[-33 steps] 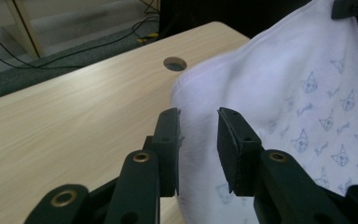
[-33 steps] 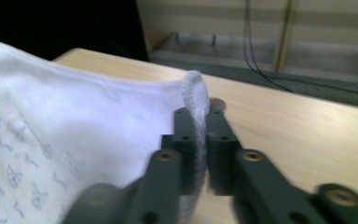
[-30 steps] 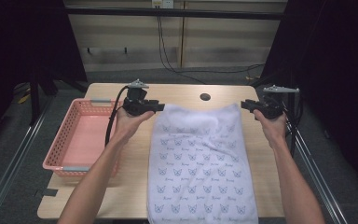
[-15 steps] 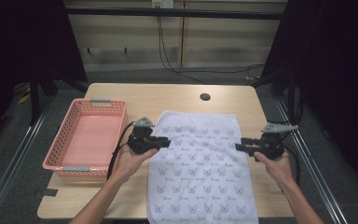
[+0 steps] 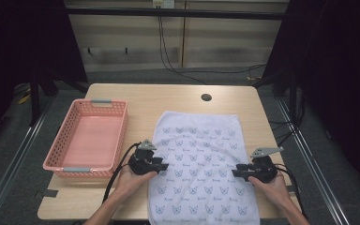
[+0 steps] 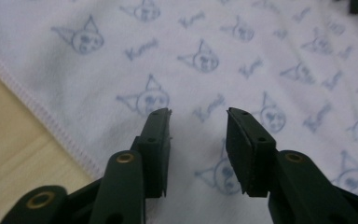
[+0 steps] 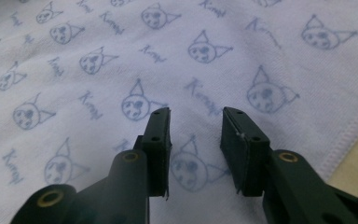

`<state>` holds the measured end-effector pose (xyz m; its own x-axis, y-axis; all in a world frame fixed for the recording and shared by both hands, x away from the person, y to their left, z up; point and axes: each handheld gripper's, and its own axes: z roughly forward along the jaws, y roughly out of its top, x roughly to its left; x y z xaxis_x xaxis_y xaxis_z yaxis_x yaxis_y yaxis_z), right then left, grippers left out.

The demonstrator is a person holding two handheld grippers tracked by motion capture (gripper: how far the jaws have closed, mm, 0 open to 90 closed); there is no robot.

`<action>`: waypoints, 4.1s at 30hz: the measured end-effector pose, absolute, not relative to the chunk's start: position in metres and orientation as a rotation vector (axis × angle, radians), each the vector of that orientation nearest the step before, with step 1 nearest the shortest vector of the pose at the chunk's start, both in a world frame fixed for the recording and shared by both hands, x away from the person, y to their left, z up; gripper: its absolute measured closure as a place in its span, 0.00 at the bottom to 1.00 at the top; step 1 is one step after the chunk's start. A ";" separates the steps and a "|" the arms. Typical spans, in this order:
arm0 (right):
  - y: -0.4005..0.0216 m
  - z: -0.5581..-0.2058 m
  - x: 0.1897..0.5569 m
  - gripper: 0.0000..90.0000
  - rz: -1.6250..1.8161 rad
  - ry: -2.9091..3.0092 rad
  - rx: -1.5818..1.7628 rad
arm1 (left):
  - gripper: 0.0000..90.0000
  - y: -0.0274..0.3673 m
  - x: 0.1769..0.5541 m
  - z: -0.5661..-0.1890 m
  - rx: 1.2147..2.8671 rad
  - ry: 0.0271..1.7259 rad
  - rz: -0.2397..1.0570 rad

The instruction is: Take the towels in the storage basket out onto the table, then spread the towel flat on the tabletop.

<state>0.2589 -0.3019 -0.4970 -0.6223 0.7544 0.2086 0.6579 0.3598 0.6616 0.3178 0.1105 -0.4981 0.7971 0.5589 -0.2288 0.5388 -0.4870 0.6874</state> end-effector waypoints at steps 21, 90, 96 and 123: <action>-0.298 -0.488 0.184 0.72 1.103 2.698 1.257 | 0.75 0.135 0.225 -0.494 2.248 0.697 -0.075; -0.327 -0.498 0.349 0.96 1.202 2.331 1.380 | 0.77 0.091 0.408 -0.507 2.075 0.969 0.121; -0.331 -0.490 0.348 0.96 1.270 2.303 1.390 | 0.96 0.090 0.401 -0.498 2.115 0.903 0.055; -0.318 -0.353 0.393 0.97 1.502 2.095 1.204 | 0.97 0.144 0.416 -0.362 1.881 0.812 0.254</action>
<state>0.3929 -0.3177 -0.3529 -0.6063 0.7636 0.2221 0.4554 0.1044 0.8842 0.4156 0.1444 -0.3615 0.7499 0.6364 -0.1810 0.4196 -0.2459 0.8738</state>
